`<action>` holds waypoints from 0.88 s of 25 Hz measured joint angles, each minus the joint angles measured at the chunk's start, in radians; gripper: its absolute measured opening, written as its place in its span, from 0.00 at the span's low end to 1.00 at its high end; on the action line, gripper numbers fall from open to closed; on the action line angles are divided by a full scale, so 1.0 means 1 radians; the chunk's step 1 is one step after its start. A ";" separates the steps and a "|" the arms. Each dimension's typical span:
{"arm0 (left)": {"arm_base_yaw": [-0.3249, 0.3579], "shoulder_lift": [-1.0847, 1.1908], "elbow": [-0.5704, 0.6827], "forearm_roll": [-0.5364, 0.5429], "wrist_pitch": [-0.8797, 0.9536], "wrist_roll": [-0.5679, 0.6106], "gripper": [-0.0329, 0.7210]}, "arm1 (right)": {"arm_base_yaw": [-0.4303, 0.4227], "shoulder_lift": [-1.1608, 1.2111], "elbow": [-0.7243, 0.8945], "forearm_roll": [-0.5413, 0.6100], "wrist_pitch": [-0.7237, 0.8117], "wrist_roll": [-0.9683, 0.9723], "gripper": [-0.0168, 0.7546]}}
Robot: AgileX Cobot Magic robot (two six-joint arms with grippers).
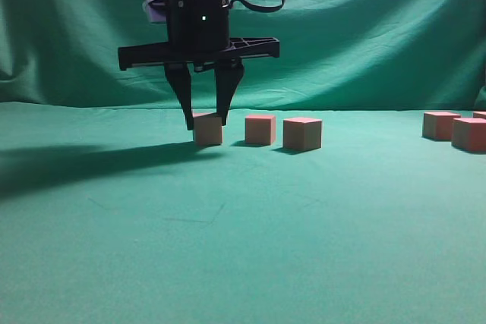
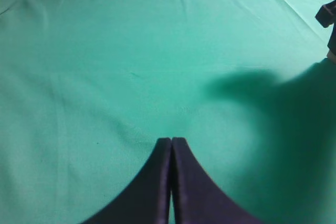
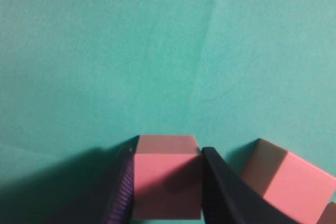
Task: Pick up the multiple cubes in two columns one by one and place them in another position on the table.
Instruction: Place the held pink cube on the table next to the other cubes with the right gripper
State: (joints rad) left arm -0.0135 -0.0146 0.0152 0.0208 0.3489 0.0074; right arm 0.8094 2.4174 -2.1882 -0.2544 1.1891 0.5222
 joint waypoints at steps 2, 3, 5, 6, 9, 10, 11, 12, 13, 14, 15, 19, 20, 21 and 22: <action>0.000 0.000 0.000 0.000 0.000 0.000 0.04 | 0.000 0.003 -0.001 0.001 0.000 0.001 0.37; 0.000 0.000 0.000 0.000 0.000 0.000 0.04 | 0.000 0.003 -0.001 0.002 0.002 0.001 0.37; 0.000 0.000 0.000 0.000 0.000 0.000 0.04 | 0.000 0.004 -0.002 0.002 0.002 0.004 0.37; 0.000 0.000 0.000 0.000 0.000 0.000 0.04 | 0.000 0.004 -0.002 0.002 0.002 0.004 0.37; 0.000 0.000 0.000 0.000 0.000 0.000 0.04 | 0.000 0.006 -0.002 0.002 0.002 0.004 0.37; 0.000 0.000 0.000 0.000 0.000 0.000 0.04 | 0.000 0.008 -0.002 0.004 0.002 0.001 0.37; 0.000 0.000 0.000 0.000 0.000 0.000 0.04 | 0.000 0.012 -0.002 0.009 0.004 -0.005 0.37; 0.000 0.000 0.000 0.000 0.000 0.000 0.04 | 0.000 0.015 -0.002 0.013 0.007 -0.007 0.46; 0.000 0.000 0.000 0.000 0.000 0.000 0.04 | 0.000 0.019 -0.002 0.015 0.009 -0.010 0.51; 0.000 0.000 0.000 0.000 0.000 0.000 0.04 | 0.000 0.019 -0.002 0.015 0.009 -0.011 0.56; 0.000 0.000 0.000 0.000 0.000 0.000 0.04 | 0.000 0.019 -0.002 0.018 0.009 -0.011 0.61; 0.000 0.000 0.000 0.000 0.000 0.000 0.04 | 0.000 0.010 -0.002 0.016 -0.010 -0.012 0.64; 0.000 0.000 0.000 0.000 0.000 0.000 0.04 | 0.000 0.003 -0.002 0.013 -0.014 -0.012 0.64; 0.000 0.000 0.000 0.000 0.000 0.000 0.04 | 0.000 -0.003 -0.002 0.006 -0.021 -0.016 0.70; 0.000 0.000 0.000 0.000 0.000 0.000 0.04 | 0.000 -0.015 -0.002 -0.001 -0.031 -0.020 0.68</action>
State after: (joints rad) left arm -0.0135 -0.0146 0.0152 0.0208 0.3489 0.0074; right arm 0.8094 2.4029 -2.1904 -0.2554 1.1578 0.5021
